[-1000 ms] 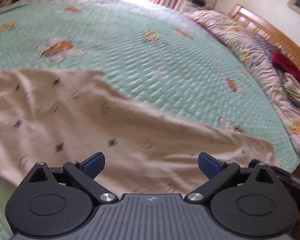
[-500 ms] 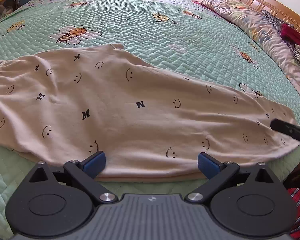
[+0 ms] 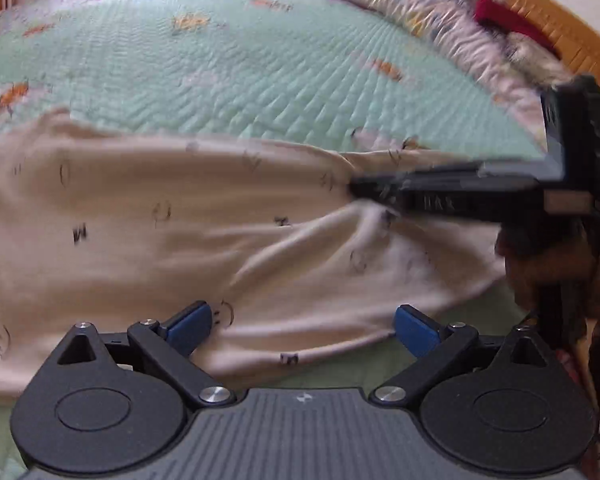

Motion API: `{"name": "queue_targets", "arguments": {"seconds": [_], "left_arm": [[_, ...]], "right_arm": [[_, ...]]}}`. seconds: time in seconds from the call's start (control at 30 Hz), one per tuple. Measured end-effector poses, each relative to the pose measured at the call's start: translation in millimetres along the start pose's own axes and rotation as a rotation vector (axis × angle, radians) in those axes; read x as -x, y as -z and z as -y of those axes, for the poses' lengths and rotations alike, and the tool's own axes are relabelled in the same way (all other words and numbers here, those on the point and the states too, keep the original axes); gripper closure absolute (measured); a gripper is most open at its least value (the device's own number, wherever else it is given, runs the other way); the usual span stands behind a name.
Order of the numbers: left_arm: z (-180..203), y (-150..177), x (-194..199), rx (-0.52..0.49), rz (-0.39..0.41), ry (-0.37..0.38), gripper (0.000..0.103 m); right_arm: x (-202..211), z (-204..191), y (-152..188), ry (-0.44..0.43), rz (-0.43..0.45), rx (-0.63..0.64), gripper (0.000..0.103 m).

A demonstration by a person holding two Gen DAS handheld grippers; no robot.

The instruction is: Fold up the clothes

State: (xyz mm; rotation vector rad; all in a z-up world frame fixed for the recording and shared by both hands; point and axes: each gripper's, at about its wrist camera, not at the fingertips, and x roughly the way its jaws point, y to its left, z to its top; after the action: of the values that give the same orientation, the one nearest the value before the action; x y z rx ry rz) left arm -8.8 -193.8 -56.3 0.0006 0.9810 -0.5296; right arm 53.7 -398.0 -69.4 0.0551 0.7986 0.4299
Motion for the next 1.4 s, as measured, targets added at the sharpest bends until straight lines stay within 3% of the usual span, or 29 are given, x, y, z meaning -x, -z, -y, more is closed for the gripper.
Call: {"name": "queue_targets", "arguments": {"seconds": [0.17, 0.3, 0.37, 0.4, 0.43, 0.53, 0.6, 0.7, 0.73, 0.77, 0.93, 1.0, 1.17, 1.4], "left_arm": [[5, 8, 3, -0.055, 0.006, -0.008, 0.001], [-9, 6, 11, 0.017, 0.018, 0.027, 0.001], [-15, 5, 15, 0.054, 0.024, 0.044, 0.001], [-18, 5, 17, 0.072, 0.027, 0.053, 0.002], [-22, 4, 19, 0.090, 0.031, 0.061, 0.003], [-31, 3, 25, 0.144, 0.041, 0.085, 0.004], [-36, 4, 37, 0.157, 0.070, 0.062, 0.005], [-46, 5, 57, 0.182, 0.121, 0.019, 0.005], [-52, 6, 64, 0.206, 0.139, 0.000, 0.005], [-59, 7, 72, 0.231, 0.157, -0.020, 0.005], [-115, 18, 123, 0.436, 0.285, -0.156, 0.005], [-145, 24, 145, 0.521, 0.345, -0.214, 0.005], [-208, 35, 166, 0.704, 0.396, -0.231, 0.005], [-226, 21, 145, 0.655, 0.344, -0.249, 0.006]], "right_arm": [[10, 14, -4, -0.014, 0.046, -0.075, 0.103], [35, 10, 3, -0.094, 0.110, -0.117, 0.095], [27, 10, 8, -0.037, 0.071, -0.093, 0.094], [18, 11, 10, 0.031, 0.034, -0.069, 0.103], [17, 11, 11, 0.053, 0.033, -0.081, 0.103], [37, 6, 11, 0.066, 0.106, -0.145, 0.094], [57, -7, 15, 0.027, 0.184, -0.139, 0.093], [59, -19, 25, -0.023, 0.158, -0.124, 0.077], [47, -20, 29, 0.030, 0.094, -0.108, 0.075], [36, -19, 35, 0.084, 0.052, -0.102, 0.080], [49, -27, 35, 0.120, 0.113, -0.175, 0.078], [59, -40, 33, 0.098, 0.151, -0.147, 0.077], [57, -82, 26, -0.051, 0.153, -0.106, 0.076], [27, -145, 15, -0.147, 0.141, 0.010, 0.074]]}}
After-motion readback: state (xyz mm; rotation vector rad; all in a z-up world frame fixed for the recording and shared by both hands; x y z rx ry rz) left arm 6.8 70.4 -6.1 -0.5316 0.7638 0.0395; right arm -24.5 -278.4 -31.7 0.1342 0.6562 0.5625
